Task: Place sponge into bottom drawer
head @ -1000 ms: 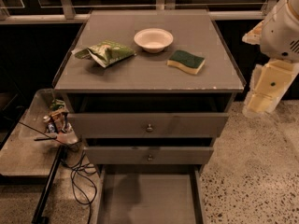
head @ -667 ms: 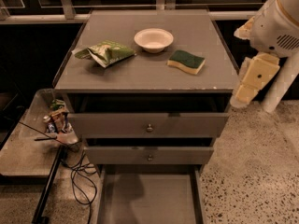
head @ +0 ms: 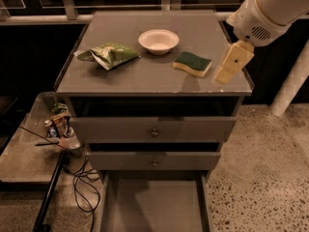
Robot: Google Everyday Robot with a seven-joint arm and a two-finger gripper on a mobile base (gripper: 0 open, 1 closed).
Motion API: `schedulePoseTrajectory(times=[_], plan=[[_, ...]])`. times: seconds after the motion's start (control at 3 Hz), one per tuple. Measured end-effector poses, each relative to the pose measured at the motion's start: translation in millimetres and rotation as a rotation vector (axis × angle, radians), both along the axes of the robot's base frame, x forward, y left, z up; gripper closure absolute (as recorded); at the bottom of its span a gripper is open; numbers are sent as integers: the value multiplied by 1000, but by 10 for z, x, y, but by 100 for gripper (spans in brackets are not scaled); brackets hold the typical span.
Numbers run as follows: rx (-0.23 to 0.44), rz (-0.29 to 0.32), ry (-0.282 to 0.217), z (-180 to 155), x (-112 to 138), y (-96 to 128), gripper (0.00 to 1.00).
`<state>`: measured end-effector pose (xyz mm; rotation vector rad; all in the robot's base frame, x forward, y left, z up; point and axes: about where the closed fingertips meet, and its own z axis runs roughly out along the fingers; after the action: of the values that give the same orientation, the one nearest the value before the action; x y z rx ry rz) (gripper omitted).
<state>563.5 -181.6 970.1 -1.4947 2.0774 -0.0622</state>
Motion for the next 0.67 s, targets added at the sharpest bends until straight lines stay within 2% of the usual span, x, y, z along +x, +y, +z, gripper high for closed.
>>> schedulePoseTrajectory(times=[0.67], plan=[[10,21,-8,24,70,66,0]])
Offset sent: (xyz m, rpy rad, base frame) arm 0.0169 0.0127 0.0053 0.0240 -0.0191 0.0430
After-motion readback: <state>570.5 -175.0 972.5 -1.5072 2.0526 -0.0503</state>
